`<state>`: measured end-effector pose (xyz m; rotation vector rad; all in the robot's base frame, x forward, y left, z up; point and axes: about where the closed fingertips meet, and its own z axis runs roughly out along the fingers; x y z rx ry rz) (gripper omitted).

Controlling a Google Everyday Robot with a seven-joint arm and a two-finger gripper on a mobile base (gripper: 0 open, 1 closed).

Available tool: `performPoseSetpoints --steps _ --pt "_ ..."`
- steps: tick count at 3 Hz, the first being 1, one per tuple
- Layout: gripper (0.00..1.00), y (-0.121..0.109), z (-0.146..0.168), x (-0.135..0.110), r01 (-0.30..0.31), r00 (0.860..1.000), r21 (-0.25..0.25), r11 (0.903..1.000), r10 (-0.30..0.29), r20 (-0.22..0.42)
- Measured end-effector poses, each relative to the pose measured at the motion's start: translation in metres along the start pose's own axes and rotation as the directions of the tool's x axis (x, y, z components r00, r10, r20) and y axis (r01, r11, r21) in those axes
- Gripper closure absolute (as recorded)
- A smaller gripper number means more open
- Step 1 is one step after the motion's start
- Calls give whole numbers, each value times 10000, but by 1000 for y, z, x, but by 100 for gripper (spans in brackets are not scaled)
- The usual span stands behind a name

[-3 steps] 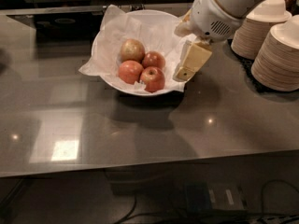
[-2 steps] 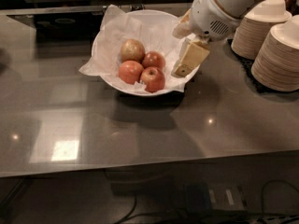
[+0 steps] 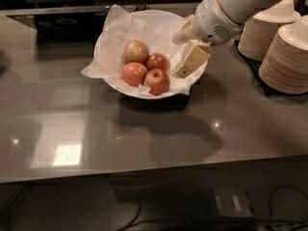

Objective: Pick apple from white bowl

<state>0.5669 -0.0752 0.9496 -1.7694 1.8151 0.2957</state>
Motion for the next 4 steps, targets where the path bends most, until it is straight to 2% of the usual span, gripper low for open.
performPoseSetpoints --steps 1,3,4 --pt "36 -2 20 2 -51 9996 -557 9984 67 270" --pt "38 -5 60 0 70 9995 -1631 9866 -20 310" --pt "38 -5 71 -1 116 9997 -1917 9814 -71 241"
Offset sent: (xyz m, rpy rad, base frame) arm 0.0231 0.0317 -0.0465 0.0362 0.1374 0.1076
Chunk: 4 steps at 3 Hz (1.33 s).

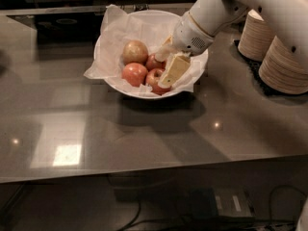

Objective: Pick apple from white bowl

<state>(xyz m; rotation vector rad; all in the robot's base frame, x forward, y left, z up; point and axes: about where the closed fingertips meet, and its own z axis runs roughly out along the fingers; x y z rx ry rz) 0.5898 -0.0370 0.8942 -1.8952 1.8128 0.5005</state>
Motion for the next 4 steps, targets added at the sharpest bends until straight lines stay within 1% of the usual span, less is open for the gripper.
performPoseSetpoints --steps 1,2,3,4 --pt "38 0 -1 -1 1 10000 -1 10000 -1 0" --pt "35 4 1 2 9 9999 -56 10000 -9 -128" --pt "34 16 -5 9 -77 9994 115 9999 81 -342" --pt "28 27 -15 12 -79 9987 423 9991 100 -495"
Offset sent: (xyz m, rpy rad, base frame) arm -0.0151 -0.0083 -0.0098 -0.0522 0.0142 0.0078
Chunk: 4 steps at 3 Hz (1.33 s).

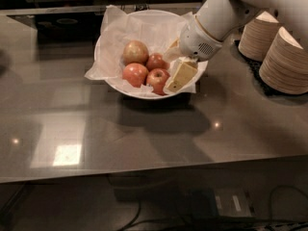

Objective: Pick apple from white bowl

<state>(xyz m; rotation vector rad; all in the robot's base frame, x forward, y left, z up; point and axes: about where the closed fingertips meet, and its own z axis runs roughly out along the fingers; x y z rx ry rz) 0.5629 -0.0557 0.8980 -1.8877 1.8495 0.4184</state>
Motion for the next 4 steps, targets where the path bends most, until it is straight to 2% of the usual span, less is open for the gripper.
performPoseSetpoints --steps 1,2,3,4 --pt "28 5 -6 1 -6 10000 247 9997 8 -68" --pt "33 4 -6 -1 40 10000 373 9993 -37 -80" --pt "41 -8 2 -15 251 9996 460 9986 -247 -102" --pt "41 -11 9 -18 337 9993 368 9988 -331 -153"
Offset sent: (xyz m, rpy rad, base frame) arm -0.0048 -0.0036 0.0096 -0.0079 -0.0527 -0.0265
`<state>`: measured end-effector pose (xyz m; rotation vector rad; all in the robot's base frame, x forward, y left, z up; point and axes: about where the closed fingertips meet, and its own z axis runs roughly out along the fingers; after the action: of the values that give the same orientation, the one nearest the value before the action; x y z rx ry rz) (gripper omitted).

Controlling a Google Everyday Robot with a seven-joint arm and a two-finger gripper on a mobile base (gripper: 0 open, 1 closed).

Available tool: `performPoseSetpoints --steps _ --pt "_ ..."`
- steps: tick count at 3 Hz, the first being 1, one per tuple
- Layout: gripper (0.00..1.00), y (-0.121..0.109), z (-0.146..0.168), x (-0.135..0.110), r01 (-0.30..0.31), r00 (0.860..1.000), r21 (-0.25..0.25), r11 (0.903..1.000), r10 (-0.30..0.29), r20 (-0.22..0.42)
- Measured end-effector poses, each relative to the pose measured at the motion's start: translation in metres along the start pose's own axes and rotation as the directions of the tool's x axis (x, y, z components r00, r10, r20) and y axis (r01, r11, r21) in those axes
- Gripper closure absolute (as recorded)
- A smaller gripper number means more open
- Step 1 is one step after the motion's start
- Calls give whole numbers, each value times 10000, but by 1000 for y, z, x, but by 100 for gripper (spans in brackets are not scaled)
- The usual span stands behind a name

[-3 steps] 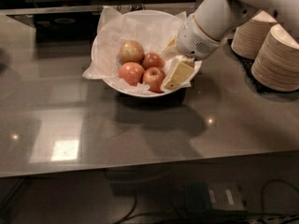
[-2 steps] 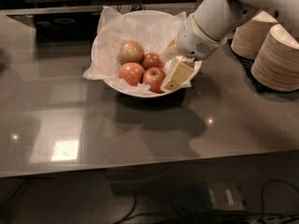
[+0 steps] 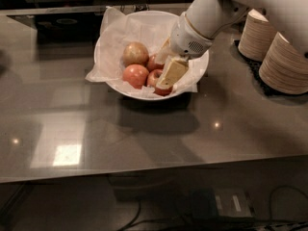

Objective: Pick apple from white bowl

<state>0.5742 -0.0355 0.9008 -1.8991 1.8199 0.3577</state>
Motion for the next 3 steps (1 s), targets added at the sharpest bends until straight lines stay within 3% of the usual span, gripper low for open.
performPoseSetpoints --steps 3 --pt "39 -4 14 21 97 9992 200 9998 -89 -389"
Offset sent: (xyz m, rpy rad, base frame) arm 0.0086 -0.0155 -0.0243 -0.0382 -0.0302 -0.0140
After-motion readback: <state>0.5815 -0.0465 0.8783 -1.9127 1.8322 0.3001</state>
